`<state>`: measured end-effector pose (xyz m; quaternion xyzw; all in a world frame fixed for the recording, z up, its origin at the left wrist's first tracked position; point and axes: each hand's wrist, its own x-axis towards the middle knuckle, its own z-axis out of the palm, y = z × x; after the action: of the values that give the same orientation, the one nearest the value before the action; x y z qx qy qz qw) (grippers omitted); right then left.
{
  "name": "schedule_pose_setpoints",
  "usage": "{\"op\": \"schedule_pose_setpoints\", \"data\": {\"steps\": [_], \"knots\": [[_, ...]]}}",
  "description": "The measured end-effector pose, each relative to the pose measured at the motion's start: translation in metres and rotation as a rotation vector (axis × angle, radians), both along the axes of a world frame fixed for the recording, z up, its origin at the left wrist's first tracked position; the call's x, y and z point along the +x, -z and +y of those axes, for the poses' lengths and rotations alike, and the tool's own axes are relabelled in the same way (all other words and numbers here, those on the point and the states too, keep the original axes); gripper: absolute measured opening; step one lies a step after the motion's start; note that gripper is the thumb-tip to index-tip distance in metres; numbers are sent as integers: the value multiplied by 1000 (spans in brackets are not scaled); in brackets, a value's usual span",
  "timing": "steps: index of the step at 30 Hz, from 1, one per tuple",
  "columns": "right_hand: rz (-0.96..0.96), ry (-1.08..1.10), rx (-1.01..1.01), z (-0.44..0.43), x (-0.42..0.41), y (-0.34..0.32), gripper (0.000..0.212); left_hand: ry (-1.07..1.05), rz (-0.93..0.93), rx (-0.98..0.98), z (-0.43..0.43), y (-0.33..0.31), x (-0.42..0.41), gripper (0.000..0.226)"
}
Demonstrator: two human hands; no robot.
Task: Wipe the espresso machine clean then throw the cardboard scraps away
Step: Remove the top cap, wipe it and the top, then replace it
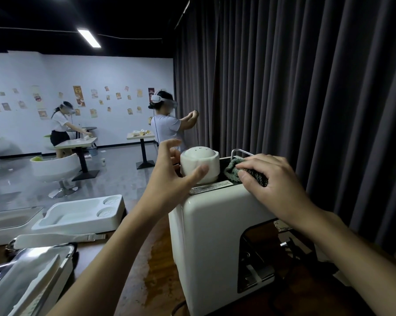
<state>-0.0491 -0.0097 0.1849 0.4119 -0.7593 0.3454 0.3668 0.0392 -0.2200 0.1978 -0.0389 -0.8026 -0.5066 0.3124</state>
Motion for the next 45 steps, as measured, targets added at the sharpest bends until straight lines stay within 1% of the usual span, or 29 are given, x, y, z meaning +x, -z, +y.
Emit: {"op": "schedule_pose_setpoints", "data": {"steps": [2, 4, 6, 7, 9, 11, 13, 15, 17, 19, 20, 24, 27, 29, 32, 34, 36, 38, 41, 45], "knots": [[2, 1, 0, 0, 0, 0, 31, 55, -11, 42, -3, -2, 0, 61], [2, 3, 1, 0, 0, 1, 31, 74, -4, 33, -3, -1, 1, 65], [5, 2, 0, 0, 0, 1, 31, 16, -3, -31, -1, 0, 0, 77], [3, 2, -1, 0, 0, 0, 31, -7, 0, -39, 0, 0, 1, 78], [1, 4, -1, 0, 0, 0, 31, 17, -3, 6, 0, -2, 1, 69], [3, 5, 0, 0, 0, 1, 30, 79, -14, 58, -3, -3, 2, 66], [6, 2, 4, 0, 0, 1, 30, 66, 1, 34, -3, -2, 3, 73], [8, 3, 2, 0, -1, 1, 29, -11, 6, -39, -2, -1, 2, 82], [8, 5, 1, 1, -1, 1, 30, -9, -8, -26, -2, -1, 1, 75], [6, 6, 1, 0, 0, 1, 30, 58, -21, 38, -4, -2, 1, 65], [4, 7, 1, 0, 0, 1, 30, 80, -15, 57, -4, -2, 1, 65], [0, 11, 1, 0, 0, 1, 30, -13, -1, -16, -1, 0, 2, 80], [0, 9, 5, 0, 1, 0, 29, 34, -18, 36, -4, -2, 2, 72], [2, 14, 7, 0, 2, 0, 29, 80, -32, 43, -6, -3, 2, 75], [-10, 21, 11, 0, 3, -1, 31, -9, -13, -35, -2, -2, 0, 82], [-16, 27, 18, 0, 4, -1, 31, -24, -6, -10, -1, -1, -2, 79], [-13, 27, 21, 0, 4, -2, 31, 38, -29, 36, -4, -3, -1, 77], [-16, 29, 22, 0, 4, -2, 31, 69, -40, 34, -3, -4, 1, 80], [-22, 28, 28, 0, 4, -3, 31, -32, -13, -26, 2, -4, 0, 89], [-12, 29, 30, 1, 4, -2, 29, -40, -3, 29, 3, -4, -3, 90]]}}
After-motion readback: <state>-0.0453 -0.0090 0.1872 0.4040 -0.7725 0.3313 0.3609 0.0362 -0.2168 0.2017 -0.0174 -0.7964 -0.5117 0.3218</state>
